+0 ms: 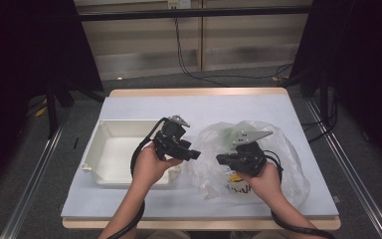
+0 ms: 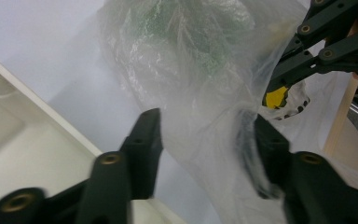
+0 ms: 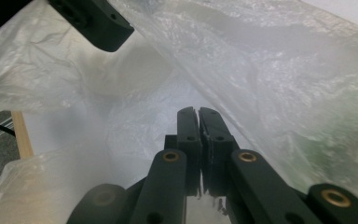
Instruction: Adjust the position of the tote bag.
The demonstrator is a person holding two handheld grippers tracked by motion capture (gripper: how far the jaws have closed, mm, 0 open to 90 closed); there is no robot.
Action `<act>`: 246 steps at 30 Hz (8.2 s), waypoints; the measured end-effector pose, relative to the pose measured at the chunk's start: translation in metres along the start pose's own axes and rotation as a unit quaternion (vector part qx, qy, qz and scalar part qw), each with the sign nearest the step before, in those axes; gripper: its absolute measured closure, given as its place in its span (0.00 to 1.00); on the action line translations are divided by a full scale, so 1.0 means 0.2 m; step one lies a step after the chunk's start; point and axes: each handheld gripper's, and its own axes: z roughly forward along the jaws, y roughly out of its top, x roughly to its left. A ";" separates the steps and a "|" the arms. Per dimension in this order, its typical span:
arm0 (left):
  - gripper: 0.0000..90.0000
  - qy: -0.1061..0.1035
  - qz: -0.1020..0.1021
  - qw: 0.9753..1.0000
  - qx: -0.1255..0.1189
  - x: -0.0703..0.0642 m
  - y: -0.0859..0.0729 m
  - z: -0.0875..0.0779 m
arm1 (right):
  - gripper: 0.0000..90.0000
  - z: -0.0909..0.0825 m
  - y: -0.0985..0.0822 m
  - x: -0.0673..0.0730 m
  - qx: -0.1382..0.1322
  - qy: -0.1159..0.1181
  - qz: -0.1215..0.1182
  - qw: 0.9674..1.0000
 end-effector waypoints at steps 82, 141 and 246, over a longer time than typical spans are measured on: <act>0.73 0.009 0.008 0.999 -0.035 -0.13 0.01 0.05 | 1.00 0.22 0.01 -0.13 0.053 -0.042 0.011 0.998; 1.00 -0.013 0.004 1.000 0.001 -0.18 -0.12 0.27 | 0.62 -0.07 0.10 -0.31 0.057 -0.080 0.010 0.995; 0.98 -0.029 0.038 0.998 0.037 -0.24 -0.11 0.52 | 0.68 0.00 -0.09 -0.92 0.070 -0.166 0.124 0.976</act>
